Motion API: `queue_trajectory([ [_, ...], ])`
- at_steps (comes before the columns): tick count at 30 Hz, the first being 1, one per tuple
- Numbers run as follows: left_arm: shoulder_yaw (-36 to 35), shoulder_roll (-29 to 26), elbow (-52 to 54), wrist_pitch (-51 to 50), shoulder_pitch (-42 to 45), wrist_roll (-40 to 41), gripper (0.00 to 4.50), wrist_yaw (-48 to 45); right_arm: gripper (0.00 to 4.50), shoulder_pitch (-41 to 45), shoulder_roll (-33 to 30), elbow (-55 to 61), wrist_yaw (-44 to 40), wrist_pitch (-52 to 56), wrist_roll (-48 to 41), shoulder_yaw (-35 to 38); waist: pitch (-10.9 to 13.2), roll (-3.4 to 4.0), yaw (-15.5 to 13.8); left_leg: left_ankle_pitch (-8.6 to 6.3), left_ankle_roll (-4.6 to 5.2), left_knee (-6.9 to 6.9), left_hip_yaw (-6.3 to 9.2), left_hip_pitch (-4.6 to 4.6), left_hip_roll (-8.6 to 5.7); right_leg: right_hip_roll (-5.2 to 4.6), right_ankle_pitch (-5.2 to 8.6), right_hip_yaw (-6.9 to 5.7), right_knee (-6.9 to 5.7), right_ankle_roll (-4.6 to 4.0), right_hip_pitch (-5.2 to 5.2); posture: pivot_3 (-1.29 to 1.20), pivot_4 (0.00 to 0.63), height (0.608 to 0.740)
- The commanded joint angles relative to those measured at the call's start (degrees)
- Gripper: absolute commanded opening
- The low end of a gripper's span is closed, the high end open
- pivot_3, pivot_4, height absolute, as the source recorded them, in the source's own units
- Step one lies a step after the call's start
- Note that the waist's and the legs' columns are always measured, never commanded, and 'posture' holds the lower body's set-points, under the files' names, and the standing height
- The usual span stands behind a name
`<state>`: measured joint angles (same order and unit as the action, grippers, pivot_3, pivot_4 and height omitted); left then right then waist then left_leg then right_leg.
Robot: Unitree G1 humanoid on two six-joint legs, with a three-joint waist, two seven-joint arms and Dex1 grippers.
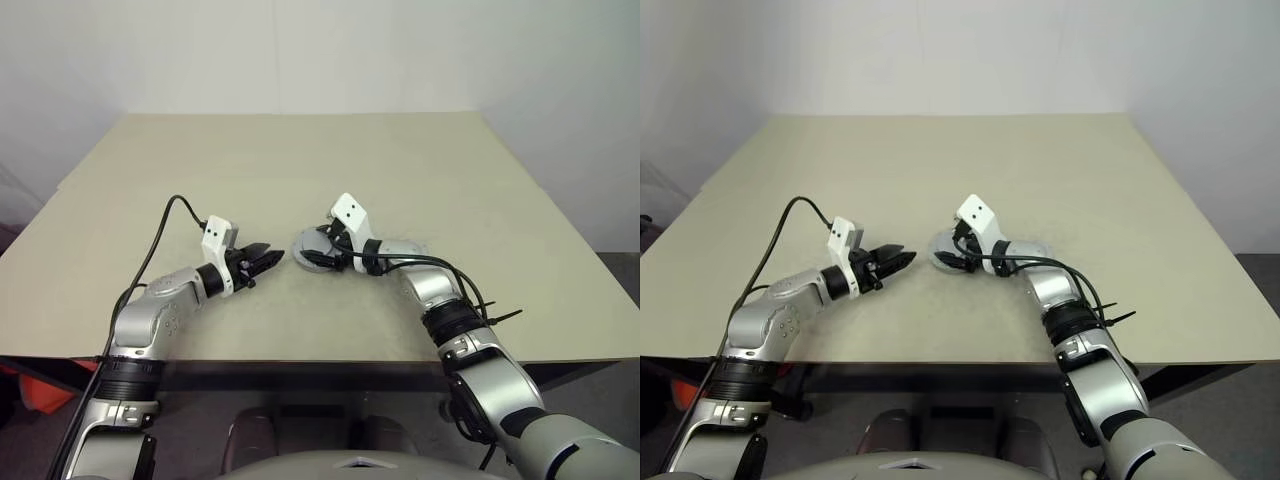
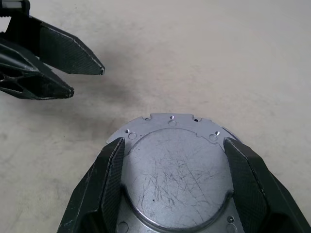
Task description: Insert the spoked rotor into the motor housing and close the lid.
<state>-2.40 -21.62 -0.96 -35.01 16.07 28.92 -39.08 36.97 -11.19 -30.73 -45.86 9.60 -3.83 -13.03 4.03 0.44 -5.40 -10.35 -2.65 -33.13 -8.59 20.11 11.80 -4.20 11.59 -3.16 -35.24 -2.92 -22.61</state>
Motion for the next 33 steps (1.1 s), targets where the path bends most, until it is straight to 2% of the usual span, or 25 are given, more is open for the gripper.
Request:
queue_trajectory([
  [1, -1.42, -0.59, 2.02, 0.32, 0.45, 0.51, 2.41, -0.06, 3.11, 1.85, 0.81, 1.41, 0.51, 2.73, -2.47, 2.84, 0.00, 0.00, 0.00, 0.00, 0.00, 0.00, 0.00, 0.00, 0.00, 0.00, 0.00, 0.00, 0.00, 0.00, 0.00, 0.00, 0.000, 0.740],
  [6, -1.51, -0.71, 1.92, 0.42, 0.26, 0.39, 2.41, -0.09, 3.11, 2.96, 1.50, 2.03, 0.93, 4.59, -3.33, 4.44, 0.00, 0.00, 0.03, 0.00, 0.00, 0.00, 0.00, 0.01, 0.01, 0.00, 0.00, 0.00, -0.01, -0.01, -0.02, 0.00, 0.000, 0.740],
  [19, -1.58, -0.89, 2.40, 0.27, -0.19, 0.38, 2.41, 0.12, 3.11, 2.17, 1.26, -1.22, 2.21, -1.99, 1.63, 1.93, 0.00, 0.00, 0.02, 0.00, -0.01, 0.00, 0.00, 0.13, 0.01, 0.00, 0.00, 0.00, 0.00, -0.01, -0.13, 0.00, 0.000, 0.740],
  [33, -1.43, -0.93, 2.66, 0.18, -0.19, 0.43, 2.41, 0.33, 3.11, 2.36, 1.10, -6.38, 2.21, -2.70, 3.13, 1.41, 0.00, 0.00, 0.05, 0.01, -0.02, 0.00, 0.00, -0.02, 0.01, 0.00, 0.00, 0.00, -0.08, 0.00, -0.03, 0.00, 0.000, 0.740],
])
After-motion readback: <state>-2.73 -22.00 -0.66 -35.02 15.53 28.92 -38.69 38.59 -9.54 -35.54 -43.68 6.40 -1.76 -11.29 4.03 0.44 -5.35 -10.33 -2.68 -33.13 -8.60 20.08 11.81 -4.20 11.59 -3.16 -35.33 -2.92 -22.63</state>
